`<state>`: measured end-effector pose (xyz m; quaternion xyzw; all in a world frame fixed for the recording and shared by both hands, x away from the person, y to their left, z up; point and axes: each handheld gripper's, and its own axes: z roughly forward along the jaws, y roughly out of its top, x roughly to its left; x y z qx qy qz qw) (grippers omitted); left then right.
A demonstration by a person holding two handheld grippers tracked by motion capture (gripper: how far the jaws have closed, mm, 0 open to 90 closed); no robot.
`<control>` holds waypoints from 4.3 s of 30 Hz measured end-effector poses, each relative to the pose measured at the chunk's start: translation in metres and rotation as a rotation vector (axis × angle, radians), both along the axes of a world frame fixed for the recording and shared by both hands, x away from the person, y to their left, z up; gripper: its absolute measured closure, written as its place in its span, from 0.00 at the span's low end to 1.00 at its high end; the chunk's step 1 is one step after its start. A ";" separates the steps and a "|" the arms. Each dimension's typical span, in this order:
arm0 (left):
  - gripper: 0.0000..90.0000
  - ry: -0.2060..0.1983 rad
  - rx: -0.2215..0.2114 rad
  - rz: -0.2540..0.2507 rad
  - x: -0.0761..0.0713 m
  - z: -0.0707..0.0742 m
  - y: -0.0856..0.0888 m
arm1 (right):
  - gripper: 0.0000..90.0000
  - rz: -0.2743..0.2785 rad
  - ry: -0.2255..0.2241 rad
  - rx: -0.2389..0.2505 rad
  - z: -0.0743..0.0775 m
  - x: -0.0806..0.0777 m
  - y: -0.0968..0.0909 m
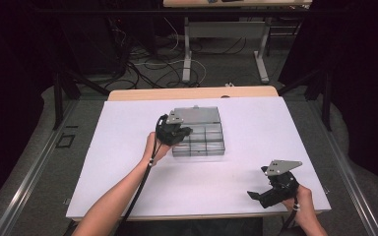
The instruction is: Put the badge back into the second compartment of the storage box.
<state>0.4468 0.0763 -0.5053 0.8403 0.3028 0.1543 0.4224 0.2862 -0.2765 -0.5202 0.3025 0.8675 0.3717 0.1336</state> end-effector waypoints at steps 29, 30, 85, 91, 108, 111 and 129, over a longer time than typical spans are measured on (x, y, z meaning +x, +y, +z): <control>0.98 0.016 0.012 -0.006 0.007 -0.008 -0.010 | 0.01 0.000 0.001 0.000 0.000 0.000 0.000; 0.98 0.015 0.008 -0.003 0.007 -0.009 -0.010 | 0.01 0.000 0.001 0.000 0.000 0.000 0.000; 0.18 0.037 0.078 0.053 -0.017 0.010 0.025 | 0.01 -0.002 -0.014 0.006 0.001 -0.002 0.001; 0.10 0.029 0.089 0.082 -0.026 0.013 0.036 | 0.01 -0.004 -0.019 0.009 0.000 -0.003 0.001; 0.00 0.019 0.111 0.137 -0.070 0.010 0.078 | 0.01 0.000 -0.014 0.001 0.001 -0.002 0.001; 0.00 0.020 0.130 0.139 -0.079 0.009 0.086 | 0.01 0.003 -0.013 0.002 0.000 -0.002 0.001; 0.00 0.019 0.140 0.189 -0.130 -0.006 0.135 | 0.01 0.002 -0.007 -0.006 0.001 -0.002 0.001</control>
